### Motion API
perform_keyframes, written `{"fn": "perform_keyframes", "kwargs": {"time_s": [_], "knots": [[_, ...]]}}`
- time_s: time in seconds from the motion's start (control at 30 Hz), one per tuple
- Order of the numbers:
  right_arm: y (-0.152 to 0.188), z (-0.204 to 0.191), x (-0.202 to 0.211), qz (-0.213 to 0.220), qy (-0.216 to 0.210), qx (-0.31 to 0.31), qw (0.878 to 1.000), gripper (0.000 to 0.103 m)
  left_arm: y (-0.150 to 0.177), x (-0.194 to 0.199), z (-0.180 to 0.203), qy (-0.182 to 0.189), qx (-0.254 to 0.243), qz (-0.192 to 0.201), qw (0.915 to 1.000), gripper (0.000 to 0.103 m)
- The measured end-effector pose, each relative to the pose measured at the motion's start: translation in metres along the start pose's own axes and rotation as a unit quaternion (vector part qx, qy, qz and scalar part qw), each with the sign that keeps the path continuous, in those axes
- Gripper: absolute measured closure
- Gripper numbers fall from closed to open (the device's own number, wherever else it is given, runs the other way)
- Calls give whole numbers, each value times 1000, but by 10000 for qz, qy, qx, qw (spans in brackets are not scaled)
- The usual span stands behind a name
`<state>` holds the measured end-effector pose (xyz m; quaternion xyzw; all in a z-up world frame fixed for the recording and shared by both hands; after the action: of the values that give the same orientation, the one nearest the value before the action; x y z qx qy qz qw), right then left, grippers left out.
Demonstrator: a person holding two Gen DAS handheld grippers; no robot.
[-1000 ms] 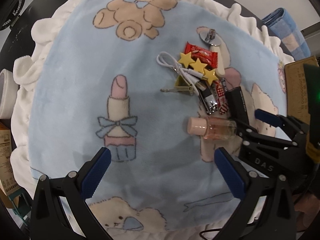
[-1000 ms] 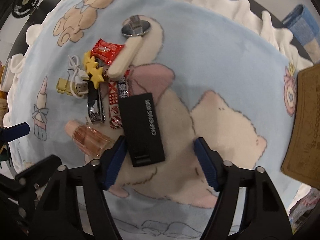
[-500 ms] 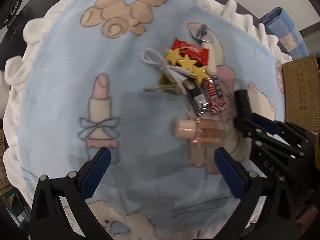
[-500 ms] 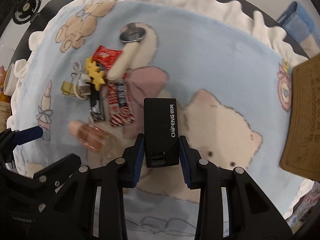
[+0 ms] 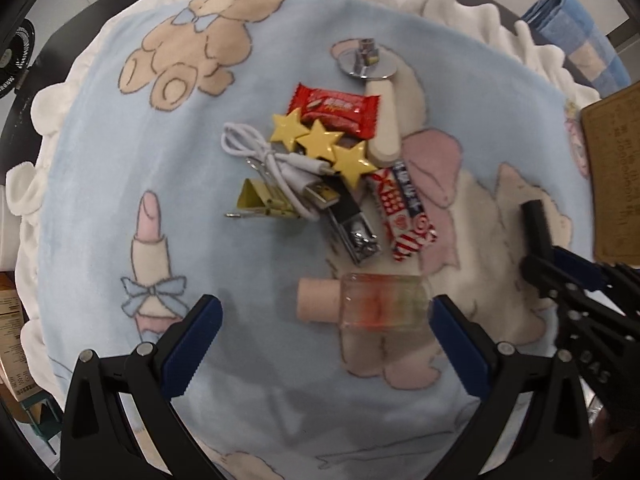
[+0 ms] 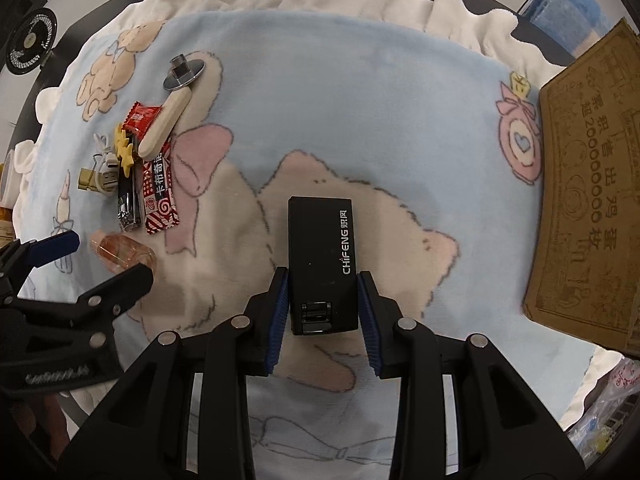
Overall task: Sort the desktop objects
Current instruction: 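Grasp the pink-capped spray bottle with left while right lifts the power bank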
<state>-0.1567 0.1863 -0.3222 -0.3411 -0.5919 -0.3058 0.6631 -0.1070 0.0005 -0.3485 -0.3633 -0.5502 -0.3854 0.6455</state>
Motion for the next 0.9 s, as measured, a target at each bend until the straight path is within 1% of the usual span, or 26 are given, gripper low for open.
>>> {"fn": "perform_keyframes", "kwargs": {"time_s": [0.07,0.1,0.13,0.17,0.23,0.27,0.3,0.57,0.8,0.87,0.9], "knots": [[0,2,2,18,-25,-14,10000,69,-2,-3,1,-70,-23,16,10000,0],[0,4,3,27,-39,-24,10000,69,-3,-5,2,-104,-45,23,9999,3],[0,5,3,29,-51,-35,10000,69,-3,-4,3,-179,-71,72,9998,13],[0,7,4,28,-63,-47,10000,69,-3,-3,4,-258,-98,125,9995,17],[0,9,4,24,-73,-66,9999,69,-2,1,6,-312,-78,209,9993,33],[1,10,4,21,-75,-75,9999,69,-1,2,7,-306,-76,213,9993,37],[1,11,5,18,-75,-84,9999,69,0,3,8,-300,-69,206,9993,44],[2,14,14,61,-22,-140,9999,69,4,7,2,-98,55,123,9999,44],[2,10,33,157,15,-216,9996,70,11,22,5,3,-67,149,9999,44],[2,8,45,220,28,-253,9994,74,13,33,7,12,-141,185,9997,44],[1,6,54,263,35,-260,9993,90,14,40,8,25,-176,215,9996,44]]}}
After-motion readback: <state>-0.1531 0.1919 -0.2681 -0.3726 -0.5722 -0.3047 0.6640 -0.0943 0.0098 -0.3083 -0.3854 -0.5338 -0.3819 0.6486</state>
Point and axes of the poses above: each gripper's, at about its wrist camera, not at the fingertips, and x roughly against the way its jaws point, z to its right, y to its underside, the point moved 2 cm from there along -x, roughly the way its jaws point, and after that the axes turned 15 degrees about x, right-handed, at the moved point
